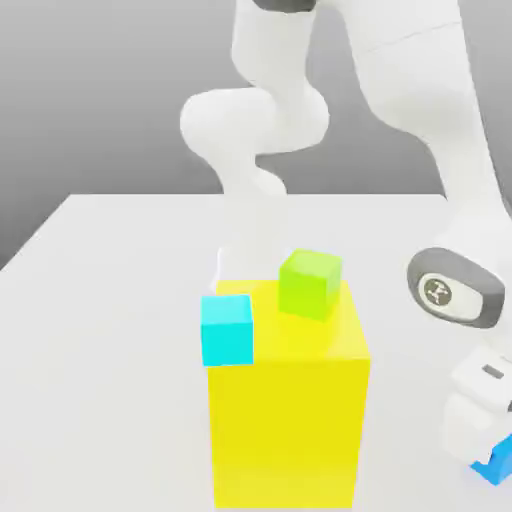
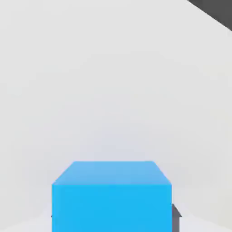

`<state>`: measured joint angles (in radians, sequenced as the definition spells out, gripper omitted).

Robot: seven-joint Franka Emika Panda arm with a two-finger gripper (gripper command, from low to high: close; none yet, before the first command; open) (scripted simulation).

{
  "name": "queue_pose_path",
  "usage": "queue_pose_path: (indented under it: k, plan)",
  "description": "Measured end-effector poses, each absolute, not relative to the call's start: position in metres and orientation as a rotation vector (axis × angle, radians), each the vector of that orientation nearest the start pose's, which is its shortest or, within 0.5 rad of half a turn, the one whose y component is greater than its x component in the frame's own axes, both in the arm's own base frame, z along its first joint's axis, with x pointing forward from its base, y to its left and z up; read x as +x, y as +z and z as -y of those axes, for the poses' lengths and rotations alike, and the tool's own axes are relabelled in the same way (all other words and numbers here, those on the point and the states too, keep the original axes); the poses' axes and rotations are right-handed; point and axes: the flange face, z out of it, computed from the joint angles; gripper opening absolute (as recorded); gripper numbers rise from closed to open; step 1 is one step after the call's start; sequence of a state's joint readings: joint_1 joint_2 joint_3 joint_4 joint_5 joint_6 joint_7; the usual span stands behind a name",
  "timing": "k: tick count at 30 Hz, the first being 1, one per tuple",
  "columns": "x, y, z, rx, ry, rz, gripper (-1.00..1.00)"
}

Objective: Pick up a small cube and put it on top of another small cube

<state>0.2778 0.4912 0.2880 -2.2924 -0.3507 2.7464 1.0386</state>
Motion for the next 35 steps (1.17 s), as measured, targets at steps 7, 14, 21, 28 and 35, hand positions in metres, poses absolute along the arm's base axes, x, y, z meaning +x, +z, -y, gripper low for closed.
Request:
queue_pose_path:
  k: [7, 14, 21, 28, 35]
  plan:
    - [0.429, 0.226, -0.283, -3.181, -0.095, -0.206, -1.0]
    - [0.447, 0.31, -0.211, -3.271, -0.184, -0.272, -1.0]
    - [0.433, 0.395, -0.148, -3.283, -0.192, -0.328, -1.0]
    - [0.399, 0.458, -0.065, -3.122, -0.006, -0.427, -1.0]
    - [0.396, 0.411, -0.061, -3.109, 0.003, -0.422, 1.0]
